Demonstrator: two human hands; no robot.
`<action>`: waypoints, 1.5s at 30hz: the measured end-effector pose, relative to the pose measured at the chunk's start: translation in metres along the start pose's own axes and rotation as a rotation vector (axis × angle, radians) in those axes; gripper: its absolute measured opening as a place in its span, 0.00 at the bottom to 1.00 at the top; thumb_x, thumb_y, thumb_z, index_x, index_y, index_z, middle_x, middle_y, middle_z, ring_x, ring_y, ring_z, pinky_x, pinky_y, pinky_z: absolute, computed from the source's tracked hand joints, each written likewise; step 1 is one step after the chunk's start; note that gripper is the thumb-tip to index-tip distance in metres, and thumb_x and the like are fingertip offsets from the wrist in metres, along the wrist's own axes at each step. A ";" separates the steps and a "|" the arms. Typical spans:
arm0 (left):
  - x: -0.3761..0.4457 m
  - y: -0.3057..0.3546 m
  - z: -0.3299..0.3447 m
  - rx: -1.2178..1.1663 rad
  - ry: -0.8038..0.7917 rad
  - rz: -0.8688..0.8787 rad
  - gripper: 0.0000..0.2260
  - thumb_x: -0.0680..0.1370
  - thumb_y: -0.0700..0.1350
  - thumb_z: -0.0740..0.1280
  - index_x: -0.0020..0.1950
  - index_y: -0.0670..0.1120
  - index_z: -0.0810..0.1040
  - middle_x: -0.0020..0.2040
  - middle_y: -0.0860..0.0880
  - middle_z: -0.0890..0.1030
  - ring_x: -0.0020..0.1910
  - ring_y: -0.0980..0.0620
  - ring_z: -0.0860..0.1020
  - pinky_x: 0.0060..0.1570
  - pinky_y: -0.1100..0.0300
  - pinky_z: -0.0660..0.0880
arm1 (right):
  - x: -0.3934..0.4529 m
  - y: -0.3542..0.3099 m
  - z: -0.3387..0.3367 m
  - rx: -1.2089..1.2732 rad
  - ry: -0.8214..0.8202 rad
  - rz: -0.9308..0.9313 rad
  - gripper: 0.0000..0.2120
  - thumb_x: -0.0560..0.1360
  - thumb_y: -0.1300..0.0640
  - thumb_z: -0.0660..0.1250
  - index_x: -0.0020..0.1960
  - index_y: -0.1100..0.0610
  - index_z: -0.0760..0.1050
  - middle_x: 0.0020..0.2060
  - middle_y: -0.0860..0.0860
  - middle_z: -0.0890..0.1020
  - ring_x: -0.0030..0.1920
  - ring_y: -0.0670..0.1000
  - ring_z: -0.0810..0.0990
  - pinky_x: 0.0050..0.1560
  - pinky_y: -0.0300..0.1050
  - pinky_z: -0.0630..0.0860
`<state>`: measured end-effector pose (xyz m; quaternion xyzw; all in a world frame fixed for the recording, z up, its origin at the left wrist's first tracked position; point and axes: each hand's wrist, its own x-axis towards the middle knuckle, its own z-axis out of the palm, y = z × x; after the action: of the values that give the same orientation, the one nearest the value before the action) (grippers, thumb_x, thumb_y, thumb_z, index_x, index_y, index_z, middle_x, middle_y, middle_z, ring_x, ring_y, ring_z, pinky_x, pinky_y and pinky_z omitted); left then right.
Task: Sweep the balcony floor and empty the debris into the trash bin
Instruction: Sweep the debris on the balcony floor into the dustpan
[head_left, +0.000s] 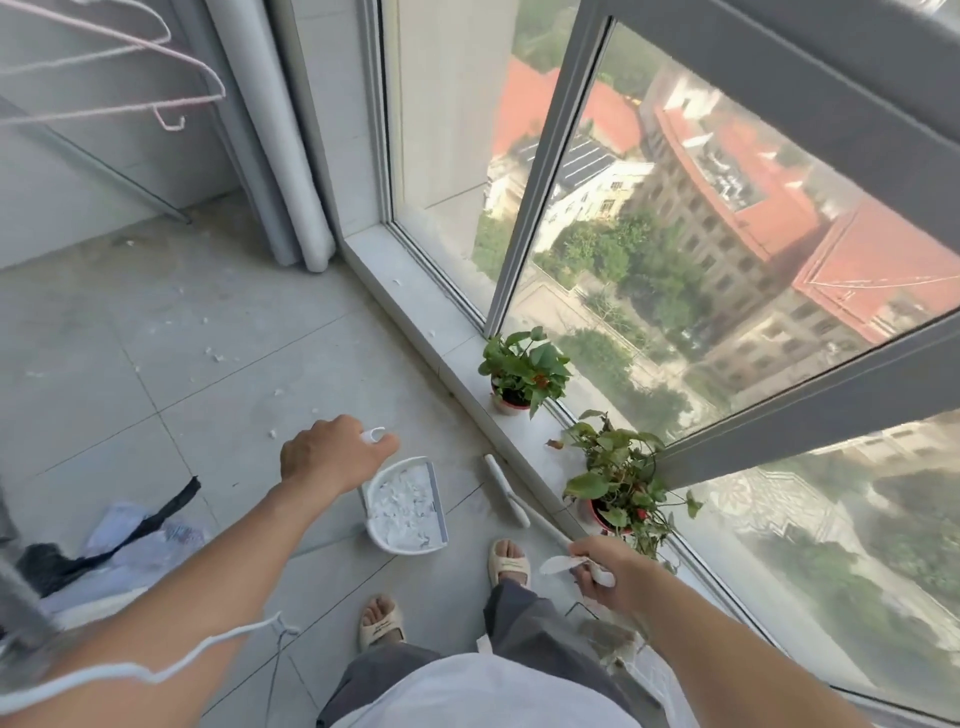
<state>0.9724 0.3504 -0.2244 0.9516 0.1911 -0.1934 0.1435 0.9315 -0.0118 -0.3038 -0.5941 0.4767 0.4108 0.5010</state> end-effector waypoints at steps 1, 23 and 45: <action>0.001 0.004 0.003 -0.015 -0.001 -0.022 0.20 0.72 0.64 0.59 0.36 0.48 0.72 0.37 0.50 0.78 0.38 0.46 0.77 0.38 0.58 0.69 | 0.004 -0.008 -0.002 -0.028 -0.010 0.007 0.05 0.77 0.65 0.63 0.51 0.65 0.70 0.32 0.57 0.73 0.20 0.47 0.71 0.20 0.34 0.69; -0.081 0.028 0.070 -0.108 -0.036 -0.337 0.22 0.75 0.71 0.54 0.44 0.54 0.72 0.42 0.46 0.79 0.46 0.41 0.78 0.42 0.54 0.73 | 0.061 -0.137 -0.002 -0.677 -0.095 -0.261 0.14 0.75 0.61 0.65 0.59 0.64 0.76 0.36 0.52 0.78 0.24 0.45 0.77 0.28 0.33 0.73; -0.222 -0.108 0.126 -0.234 0.089 -0.658 0.29 0.75 0.72 0.54 0.60 0.53 0.78 0.50 0.44 0.83 0.50 0.40 0.79 0.43 0.54 0.73 | 0.009 -0.031 0.039 -0.874 -0.047 -0.111 0.07 0.76 0.66 0.60 0.46 0.69 0.76 0.26 0.57 0.73 0.22 0.51 0.69 0.24 0.37 0.66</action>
<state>0.6986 0.3340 -0.2634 0.8236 0.5144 -0.1646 0.1733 0.9636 0.0262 -0.3128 -0.7654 0.2142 0.5596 0.2348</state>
